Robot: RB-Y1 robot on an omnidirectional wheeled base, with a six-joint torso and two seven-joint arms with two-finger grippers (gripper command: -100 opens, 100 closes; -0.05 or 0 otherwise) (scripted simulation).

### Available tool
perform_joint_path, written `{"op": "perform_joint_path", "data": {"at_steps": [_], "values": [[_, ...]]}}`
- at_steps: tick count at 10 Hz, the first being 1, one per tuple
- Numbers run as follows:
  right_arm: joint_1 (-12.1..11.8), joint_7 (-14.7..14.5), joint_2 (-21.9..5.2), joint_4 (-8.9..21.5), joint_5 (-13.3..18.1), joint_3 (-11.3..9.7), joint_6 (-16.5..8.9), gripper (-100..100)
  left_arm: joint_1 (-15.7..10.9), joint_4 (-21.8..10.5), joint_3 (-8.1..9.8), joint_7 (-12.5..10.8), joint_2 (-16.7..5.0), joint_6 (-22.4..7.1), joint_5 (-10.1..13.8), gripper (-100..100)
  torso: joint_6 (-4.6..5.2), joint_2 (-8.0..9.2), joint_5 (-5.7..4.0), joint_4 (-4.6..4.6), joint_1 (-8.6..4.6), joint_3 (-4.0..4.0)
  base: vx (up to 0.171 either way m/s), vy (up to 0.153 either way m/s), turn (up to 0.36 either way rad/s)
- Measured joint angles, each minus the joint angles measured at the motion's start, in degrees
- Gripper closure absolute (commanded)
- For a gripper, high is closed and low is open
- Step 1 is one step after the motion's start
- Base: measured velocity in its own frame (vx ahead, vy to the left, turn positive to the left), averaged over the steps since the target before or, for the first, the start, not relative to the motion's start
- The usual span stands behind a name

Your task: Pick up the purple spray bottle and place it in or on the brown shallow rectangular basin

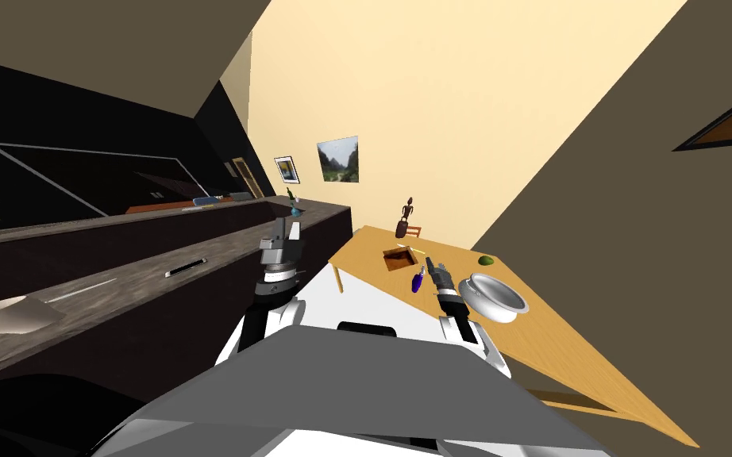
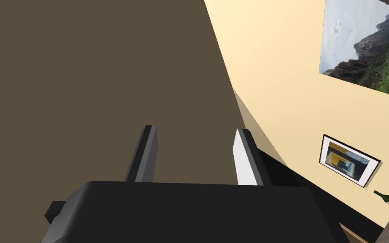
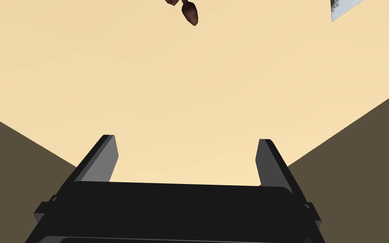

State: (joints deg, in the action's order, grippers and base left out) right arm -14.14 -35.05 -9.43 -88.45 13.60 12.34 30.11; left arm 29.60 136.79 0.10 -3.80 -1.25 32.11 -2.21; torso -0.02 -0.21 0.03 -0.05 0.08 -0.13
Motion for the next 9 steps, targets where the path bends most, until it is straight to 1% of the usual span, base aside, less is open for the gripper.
{"op": "perform_joint_path", "data": {"at_steps": [2,4,6,8,9], "values": [[0.7,-2.4,0.3,3.5,0.7,0.8,0.9,-100,0.0,0.0,0.0,0.0,0.0,0.0,0.0,0,0.0,-0.04,0.01,-0.01,0.07,-0.02,0.056,0.061,-0.09],[1.1,-5.0,0.8,5.9,1.5,1.3,1.2,-100,0.0,0.0,0.0,0.0,0.0,0.0,0.0,0,0.0,-0.04,0.02,-0.01,0.07,-0.02,0.053,0.06,-0.079],[1.4,-6.1,0.8,7.9,1.7,1.6,1.4,-100,0.0,0.0,0.0,0.0,0.0,0.0,0.0,0,-0.02,0.06,-0.01,0.01,-0.09,0.03,0.026,0.022,-0.051],[2.6,-8.9,1.1,11.4,2.7,2.6,2.1,-100,0.0,0.0,0.0,0.0,0.0,0.0,0.0,0,-0.01,-0.07,0.02,-0.01,0.12,-0.04,0.068,0.084,-0.104],[3.6,-10.2,1.1,14.2,2.9,3.1,2.5,-100,0.0,0.0,0.0,0.0,0.0,0.0,0.0,0,-0.02,-0.08,0.03,-0.02,0.09,-0.05,0.066,0.06,-0.118]]}}
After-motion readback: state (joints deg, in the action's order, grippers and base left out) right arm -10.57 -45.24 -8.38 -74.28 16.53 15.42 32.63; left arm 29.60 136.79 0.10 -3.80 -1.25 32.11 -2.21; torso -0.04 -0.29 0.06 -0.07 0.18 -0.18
